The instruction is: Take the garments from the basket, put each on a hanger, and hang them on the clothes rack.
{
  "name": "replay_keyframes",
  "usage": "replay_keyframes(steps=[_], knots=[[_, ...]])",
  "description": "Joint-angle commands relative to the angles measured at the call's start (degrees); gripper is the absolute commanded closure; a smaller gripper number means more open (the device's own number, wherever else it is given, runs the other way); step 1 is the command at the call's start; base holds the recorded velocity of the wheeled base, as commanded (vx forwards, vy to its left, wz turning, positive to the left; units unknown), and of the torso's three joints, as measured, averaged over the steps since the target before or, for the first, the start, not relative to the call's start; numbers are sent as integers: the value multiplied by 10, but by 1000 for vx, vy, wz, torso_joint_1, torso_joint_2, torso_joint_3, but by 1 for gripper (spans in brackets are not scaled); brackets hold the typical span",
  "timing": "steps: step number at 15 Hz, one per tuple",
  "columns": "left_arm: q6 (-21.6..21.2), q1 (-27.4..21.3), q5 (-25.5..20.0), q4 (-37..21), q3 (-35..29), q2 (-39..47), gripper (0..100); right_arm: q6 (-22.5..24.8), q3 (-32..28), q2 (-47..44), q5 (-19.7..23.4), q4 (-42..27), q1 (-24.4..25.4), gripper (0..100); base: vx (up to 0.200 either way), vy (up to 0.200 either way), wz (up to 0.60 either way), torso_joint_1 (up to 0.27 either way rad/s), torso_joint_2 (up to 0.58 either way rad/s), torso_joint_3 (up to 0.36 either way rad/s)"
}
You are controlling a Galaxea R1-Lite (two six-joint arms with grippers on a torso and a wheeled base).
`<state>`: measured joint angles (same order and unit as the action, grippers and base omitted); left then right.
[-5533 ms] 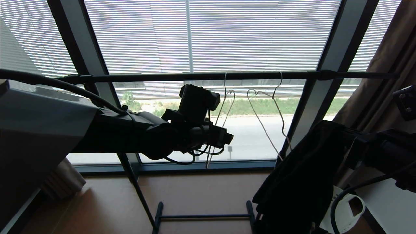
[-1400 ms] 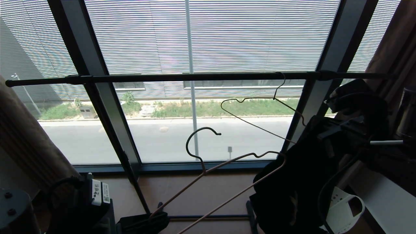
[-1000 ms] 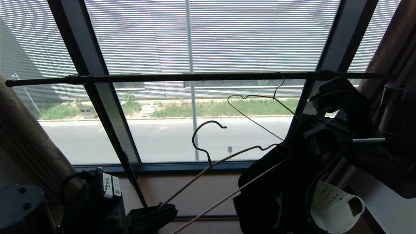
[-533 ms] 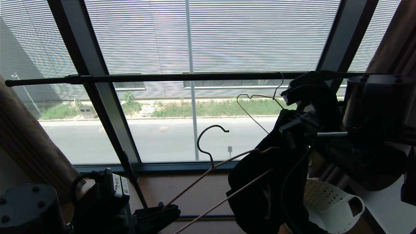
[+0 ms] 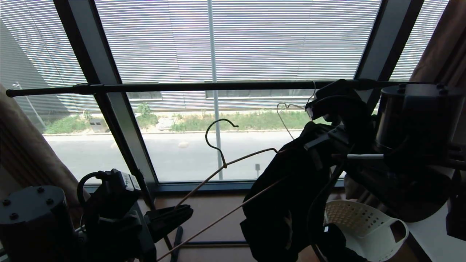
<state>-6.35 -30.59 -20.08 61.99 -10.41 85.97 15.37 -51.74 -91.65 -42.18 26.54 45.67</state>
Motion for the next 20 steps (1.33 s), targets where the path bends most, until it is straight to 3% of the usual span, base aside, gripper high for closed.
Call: replay_keyframes(steps=[1,6,12,16,20], knots=[[-17,27,0,1,-3,12,100,0,-2,11,0,1,0,100,0,0,0,0,0,0],[-24,10,0,6,3,25,100,-4,-3,6,1,1,37,100,0,0,0,0,0,0],[-24,-20,1,34,21,38,100,-38,-39,-7,-6,-3,117,100,0,0,0,0,0,0],[-24,-24,1,34,21,38,100,-116,-79,-44,-6,-10,159,100,0,0,0,0,0,0],[-24,-24,1,34,21,38,100,-186,-79,-46,-6,-10,192,100,0,0,0,0,0,0]])
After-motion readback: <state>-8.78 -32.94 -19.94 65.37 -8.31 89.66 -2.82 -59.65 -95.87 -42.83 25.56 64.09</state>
